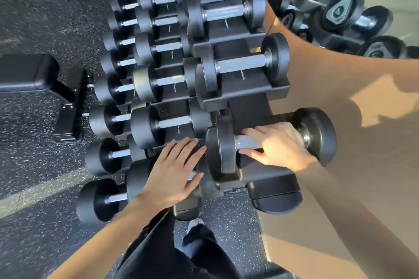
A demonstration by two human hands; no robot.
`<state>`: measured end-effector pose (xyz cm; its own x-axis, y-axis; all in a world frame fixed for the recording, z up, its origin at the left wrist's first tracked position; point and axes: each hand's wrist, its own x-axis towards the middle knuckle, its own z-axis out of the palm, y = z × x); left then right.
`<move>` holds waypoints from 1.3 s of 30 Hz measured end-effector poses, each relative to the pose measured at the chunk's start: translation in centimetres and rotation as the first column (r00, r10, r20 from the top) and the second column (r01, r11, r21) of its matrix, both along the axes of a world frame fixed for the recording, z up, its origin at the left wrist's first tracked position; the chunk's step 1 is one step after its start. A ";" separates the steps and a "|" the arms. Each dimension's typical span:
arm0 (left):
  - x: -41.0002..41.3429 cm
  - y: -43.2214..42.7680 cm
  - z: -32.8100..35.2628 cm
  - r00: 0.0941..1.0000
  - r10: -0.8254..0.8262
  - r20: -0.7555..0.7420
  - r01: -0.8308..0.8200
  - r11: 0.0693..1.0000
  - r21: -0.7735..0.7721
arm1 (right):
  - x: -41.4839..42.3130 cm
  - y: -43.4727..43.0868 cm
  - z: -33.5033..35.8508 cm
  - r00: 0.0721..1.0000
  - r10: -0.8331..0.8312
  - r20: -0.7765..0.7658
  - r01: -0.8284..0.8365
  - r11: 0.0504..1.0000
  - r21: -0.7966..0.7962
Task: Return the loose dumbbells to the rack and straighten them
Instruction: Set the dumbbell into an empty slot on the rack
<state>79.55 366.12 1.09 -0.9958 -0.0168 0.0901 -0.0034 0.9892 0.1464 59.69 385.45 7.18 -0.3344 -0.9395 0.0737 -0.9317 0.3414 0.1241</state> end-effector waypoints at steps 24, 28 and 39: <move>-3.9 -13.3 4.5 0.580 -0.812 -0.064 0.803 0.583 -0.122 | 26.9 -7.3 -0.4 0.132 -0.968 0.214 0.990 0.139 0.020; -2.0 -13.8 6.6 0.512 -0.847 -0.143 0.844 0.528 -0.101 | 31.3 -10.2 1.0 0.095 -0.982 0.163 0.986 0.071 -0.150; 7.8 -20.1 5.0 0.510 -0.842 -0.175 0.851 0.524 -0.039 | 42.5 -20.4 -1.4 0.071 -0.974 0.217 0.980 0.027 -0.197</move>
